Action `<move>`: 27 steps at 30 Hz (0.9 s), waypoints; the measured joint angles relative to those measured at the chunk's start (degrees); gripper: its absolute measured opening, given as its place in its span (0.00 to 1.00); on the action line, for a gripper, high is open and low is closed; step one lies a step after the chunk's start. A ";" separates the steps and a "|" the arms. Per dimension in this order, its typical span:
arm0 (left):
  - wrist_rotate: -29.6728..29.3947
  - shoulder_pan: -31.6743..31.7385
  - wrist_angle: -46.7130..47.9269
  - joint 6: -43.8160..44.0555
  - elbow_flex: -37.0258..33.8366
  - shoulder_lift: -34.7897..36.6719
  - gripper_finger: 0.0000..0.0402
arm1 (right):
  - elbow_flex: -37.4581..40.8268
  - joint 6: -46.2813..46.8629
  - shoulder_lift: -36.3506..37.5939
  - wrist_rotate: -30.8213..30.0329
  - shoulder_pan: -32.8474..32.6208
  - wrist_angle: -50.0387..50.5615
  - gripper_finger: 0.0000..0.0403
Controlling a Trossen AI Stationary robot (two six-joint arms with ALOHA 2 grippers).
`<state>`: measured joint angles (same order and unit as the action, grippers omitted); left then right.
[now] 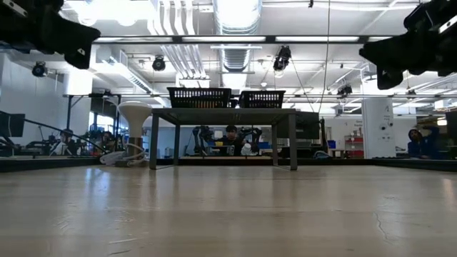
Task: Pick & Place Office Desk Supplies
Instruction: Return to Home Position
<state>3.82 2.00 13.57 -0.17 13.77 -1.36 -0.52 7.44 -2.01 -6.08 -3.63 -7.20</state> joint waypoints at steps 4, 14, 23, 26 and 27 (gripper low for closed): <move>-0.02 0.41 0.65 -0.53 -0.91 0.14 0.02 | 0.01 0.02 -1.48 0.08 0.01 0.36 0.13; -0.33 0.40 3.08 -1.16 -7.00 0.02 0.04 | 0.00 0.01 -3.62 0.05 0.03 0.85 0.13; -0.38 0.38 -2.56 7.22 -8.58 -1.47 0.04 | -0.01 0.01 -3.74 0.03 0.01 1.07 0.13; 0.07 0.14 -12.20 4.90 -12.19 0.56 0.04 | 0.01 0.02 -3.71 0.01 0.01 1.05 0.13; 0.50 0.10 -14.49 3.75 -13.51 1.46 0.04 | -0.01 0.02 -3.73 0.01 0.01 1.05 0.13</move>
<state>4.32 2.09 -0.92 3.57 0.26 0.10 -0.54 7.46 -5.74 -6.07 -3.62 -6.15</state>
